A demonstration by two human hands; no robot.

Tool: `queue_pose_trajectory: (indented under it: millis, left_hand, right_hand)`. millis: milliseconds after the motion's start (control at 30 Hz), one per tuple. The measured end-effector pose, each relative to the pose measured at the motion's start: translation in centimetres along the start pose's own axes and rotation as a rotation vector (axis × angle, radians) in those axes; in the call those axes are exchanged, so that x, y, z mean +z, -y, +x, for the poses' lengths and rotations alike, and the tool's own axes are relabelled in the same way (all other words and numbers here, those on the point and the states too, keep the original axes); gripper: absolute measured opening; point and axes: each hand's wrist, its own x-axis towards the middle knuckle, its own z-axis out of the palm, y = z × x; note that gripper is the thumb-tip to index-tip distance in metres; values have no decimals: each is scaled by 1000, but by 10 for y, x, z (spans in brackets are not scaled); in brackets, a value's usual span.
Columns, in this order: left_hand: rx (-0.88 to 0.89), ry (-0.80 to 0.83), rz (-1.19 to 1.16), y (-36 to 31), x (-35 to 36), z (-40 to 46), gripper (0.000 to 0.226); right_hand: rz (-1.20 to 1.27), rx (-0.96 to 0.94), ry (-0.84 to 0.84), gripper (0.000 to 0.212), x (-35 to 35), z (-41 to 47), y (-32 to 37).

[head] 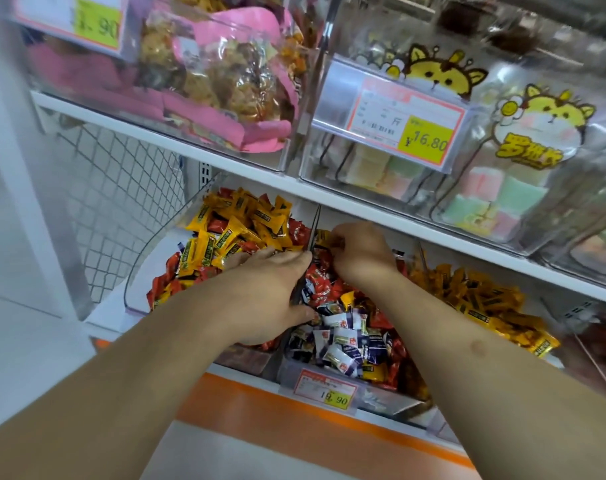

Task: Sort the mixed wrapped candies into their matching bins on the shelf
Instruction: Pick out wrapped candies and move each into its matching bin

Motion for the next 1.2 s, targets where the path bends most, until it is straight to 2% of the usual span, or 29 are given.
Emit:
queue_pose_trajectory:
  millis: [167, 300, 600, 700, 900, 967, 1067, 1200]
  left_hand:
    - [8, -18, -12, -3, 0, -2, 85]
    - [22, -17, -23, -1, 2, 1, 86]
    - [29, -14, 9, 1, 1, 5, 86]
    - [29, -14, 9, -2, 0, 6, 87]
    - [30, -35, 4, -2, 2, 3, 88]
    - [22, -30, 3, -5, 1, 0, 86]
    - [19, -35, 6, -9, 2, -8, 85]
    - [7, -79, -18, -16, 6, -15, 88]
  right_hand:
    - [148, -37, -5, 37, 1, -3, -7]
    - [173, -72, 23, 39, 6, 1, -7]
    - [237, 6, -115, 19, 10, 5, -5]
    - [309, 6, -151, 21, -13, -21, -4]
    - [292, -5, -297, 20, -69, -120, -27]
    - [253, -17, -343, 18, -84, -153, -49]
    - [19, 12, -451, 19, -98, -183, -89]
    - [-140, 86, -366, 30, -96, -196, -117]
